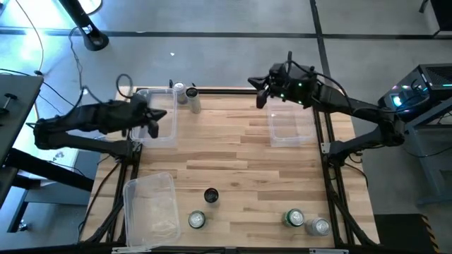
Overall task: Sort soda cans
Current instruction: Move the bottom left transparent bin to the top center of the table, then put the top white yellow soda can into the left transparent bin
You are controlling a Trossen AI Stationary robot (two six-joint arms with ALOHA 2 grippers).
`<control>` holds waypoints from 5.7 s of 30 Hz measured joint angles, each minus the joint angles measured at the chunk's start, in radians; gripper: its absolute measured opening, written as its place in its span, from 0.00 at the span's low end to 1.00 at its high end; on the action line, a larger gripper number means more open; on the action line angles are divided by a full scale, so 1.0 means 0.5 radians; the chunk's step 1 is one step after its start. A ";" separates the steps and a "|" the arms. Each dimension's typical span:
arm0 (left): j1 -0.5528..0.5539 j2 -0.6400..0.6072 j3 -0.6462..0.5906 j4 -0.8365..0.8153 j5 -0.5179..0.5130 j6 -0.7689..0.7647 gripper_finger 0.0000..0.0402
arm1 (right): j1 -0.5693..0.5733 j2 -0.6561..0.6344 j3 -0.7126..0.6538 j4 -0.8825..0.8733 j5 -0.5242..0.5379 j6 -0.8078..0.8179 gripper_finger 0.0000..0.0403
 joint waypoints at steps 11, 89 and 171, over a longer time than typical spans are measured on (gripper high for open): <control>0.000 0.247 0.000 -0.494 0.289 -0.787 0.27 | 0.000 0.000 0.000 -0.308 0.000 -0.031 0.00; -0.877 0.715 1.102 -1.032 0.635 -0.469 0.06 | -0.022 0.000 -0.072 -0.529 0.197 -0.082 0.00; 1.444 2.229 1.621 -0.789 0.924 1.244 0.69 | -0.021 0.005 0.479 -0.678 0.357 -0.424 0.00</control>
